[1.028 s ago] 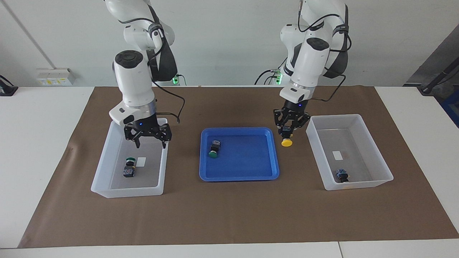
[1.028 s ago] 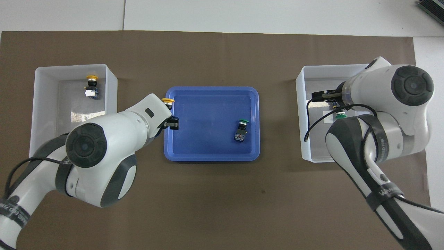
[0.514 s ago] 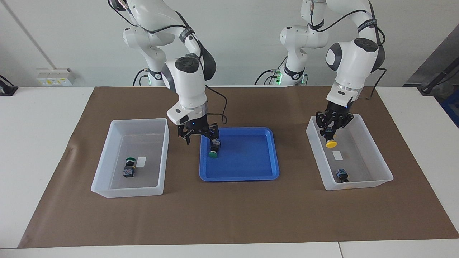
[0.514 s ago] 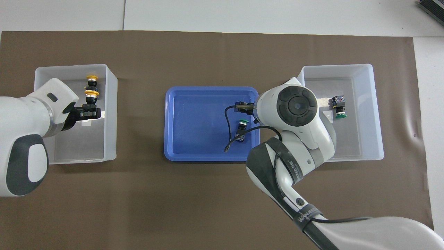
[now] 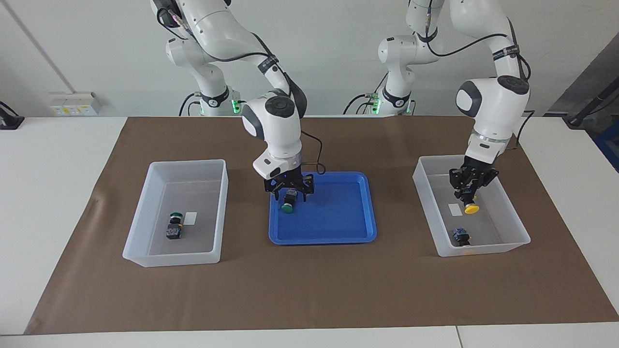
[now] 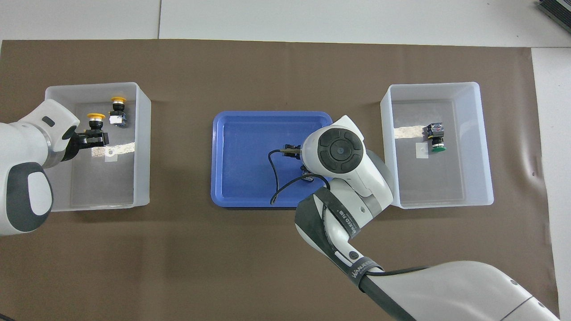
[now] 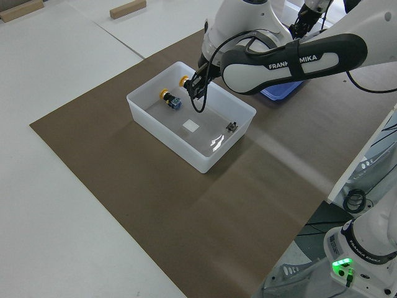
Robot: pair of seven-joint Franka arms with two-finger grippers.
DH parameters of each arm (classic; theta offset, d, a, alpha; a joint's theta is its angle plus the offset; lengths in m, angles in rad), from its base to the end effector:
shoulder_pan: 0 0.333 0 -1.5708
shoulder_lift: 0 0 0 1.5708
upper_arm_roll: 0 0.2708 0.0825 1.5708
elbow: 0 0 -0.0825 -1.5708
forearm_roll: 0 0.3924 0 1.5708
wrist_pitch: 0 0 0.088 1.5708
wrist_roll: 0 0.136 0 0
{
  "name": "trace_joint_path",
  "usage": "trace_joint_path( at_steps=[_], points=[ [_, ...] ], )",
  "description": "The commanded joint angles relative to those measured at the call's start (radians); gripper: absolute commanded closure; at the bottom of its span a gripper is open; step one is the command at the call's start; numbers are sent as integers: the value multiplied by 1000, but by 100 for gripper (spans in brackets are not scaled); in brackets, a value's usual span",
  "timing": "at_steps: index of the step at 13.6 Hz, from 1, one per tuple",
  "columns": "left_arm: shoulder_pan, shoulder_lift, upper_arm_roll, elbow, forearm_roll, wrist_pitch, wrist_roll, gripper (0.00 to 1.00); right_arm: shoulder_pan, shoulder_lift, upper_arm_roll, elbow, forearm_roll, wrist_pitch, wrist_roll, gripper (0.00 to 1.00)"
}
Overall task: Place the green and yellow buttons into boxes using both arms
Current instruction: 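Grasp the last green button with the right gripper while the left gripper releases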
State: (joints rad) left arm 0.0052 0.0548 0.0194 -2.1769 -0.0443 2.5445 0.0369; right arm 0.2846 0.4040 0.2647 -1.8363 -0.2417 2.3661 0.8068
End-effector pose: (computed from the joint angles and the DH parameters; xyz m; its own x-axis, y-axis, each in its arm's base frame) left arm 0.5830 0.0142 0.3208 0.9511 0.0228 0.3082 0.0166 -0.9996 0.0225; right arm 0.5586 0.3267 0.2554 0.9791 -0.1256 0.1599 -0.1210 -0.9919 -0.0387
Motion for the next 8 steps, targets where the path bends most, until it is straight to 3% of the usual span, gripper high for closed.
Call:
trace_joint_path(
  at_steps=[1, 4, 5, 8],
  points=[
    [25, 84, -13, 41, -11, 75, 31, 100, 19, 47, -1, -1, -57, 47, 55, 12],
    [51, 183, -15, 139, -9, 76, 66, 100, 16, 55, 1, -11, -65, 41, 54, 18],
    [56, 203, -13, 155, -9, 76, 90, 100, 16, 55, 1, -18, -65, 45, 54, 26],
    [82, 278, -18, 224, -6, 85, 94, 100, 19, 55, 1, -18, -65, 32, 52, 100]
  ],
)
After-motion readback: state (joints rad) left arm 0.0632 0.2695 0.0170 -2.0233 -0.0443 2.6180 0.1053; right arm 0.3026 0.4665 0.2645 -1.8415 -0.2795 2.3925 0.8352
